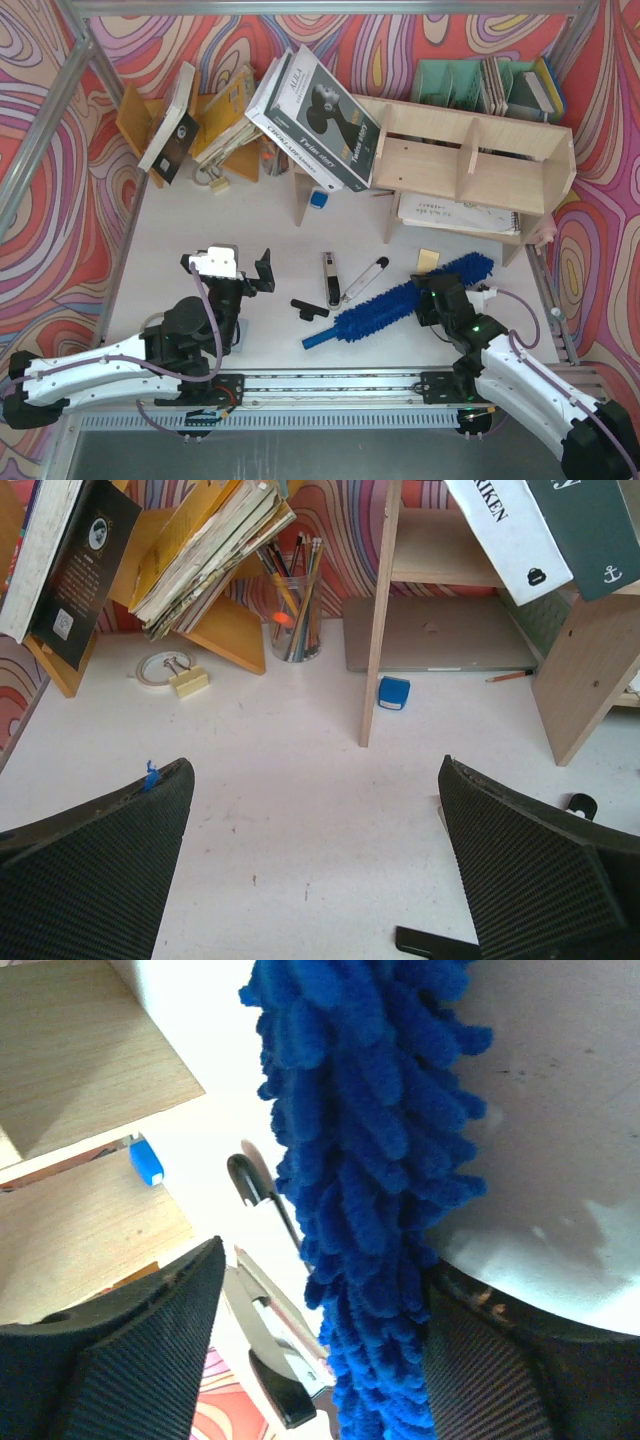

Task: Dust the bookshelf with a duster

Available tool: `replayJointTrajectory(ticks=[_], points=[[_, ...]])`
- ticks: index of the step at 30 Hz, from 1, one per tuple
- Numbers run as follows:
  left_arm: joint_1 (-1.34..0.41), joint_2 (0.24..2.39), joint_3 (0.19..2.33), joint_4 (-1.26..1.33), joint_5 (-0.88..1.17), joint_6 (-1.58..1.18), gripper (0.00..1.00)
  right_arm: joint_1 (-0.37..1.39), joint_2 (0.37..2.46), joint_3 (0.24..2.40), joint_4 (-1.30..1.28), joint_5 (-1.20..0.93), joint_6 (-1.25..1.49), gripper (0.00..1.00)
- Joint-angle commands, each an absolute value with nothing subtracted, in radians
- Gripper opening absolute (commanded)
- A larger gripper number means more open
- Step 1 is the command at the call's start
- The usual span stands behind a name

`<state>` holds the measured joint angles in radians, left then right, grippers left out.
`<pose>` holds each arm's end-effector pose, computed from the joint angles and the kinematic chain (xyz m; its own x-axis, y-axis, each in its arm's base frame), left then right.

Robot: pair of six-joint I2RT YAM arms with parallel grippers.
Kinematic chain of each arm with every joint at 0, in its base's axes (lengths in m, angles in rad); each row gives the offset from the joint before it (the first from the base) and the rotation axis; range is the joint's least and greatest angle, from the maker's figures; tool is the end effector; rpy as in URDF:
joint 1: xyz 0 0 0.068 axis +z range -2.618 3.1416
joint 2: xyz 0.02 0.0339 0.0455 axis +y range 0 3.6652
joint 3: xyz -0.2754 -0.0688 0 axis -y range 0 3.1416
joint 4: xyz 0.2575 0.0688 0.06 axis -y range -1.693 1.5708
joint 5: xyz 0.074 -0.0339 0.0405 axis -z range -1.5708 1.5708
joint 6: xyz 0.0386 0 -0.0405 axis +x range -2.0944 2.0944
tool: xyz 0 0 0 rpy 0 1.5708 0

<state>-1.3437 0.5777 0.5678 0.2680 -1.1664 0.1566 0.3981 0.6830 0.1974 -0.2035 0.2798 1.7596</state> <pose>0.0647 -0.1222 0.3441 0.0853 -0.0968 -0.9916 0.1720 0.9818 -0.0810 0.1404 0.0475 0.1495 -0.0630 0.9976 -0.0276 0.6088 0.0603 0.7911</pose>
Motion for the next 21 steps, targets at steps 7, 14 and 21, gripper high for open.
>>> replayJointTrajectory(ticks=[7, 14, 21], points=[[-1.310, 0.616, 0.588, 0.257, -1.197, 0.130, 0.98, 0.394, 0.606, 0.337, -0.412, 0.374, 1.706, 0.90], [-1.187, 0.691, 0.680, 0.045, -1.191, -0.094, 0.98, 0.395, 0.515, 0.410, -0.551, 0.441, 1.615, 0.99], [-0.911, 0.802, 0.776, -0.222, -1.071, -0.423, 0.98, 0.395, 0.499, 0.480, -0.486, 0.517, 1.299, 0.99]])
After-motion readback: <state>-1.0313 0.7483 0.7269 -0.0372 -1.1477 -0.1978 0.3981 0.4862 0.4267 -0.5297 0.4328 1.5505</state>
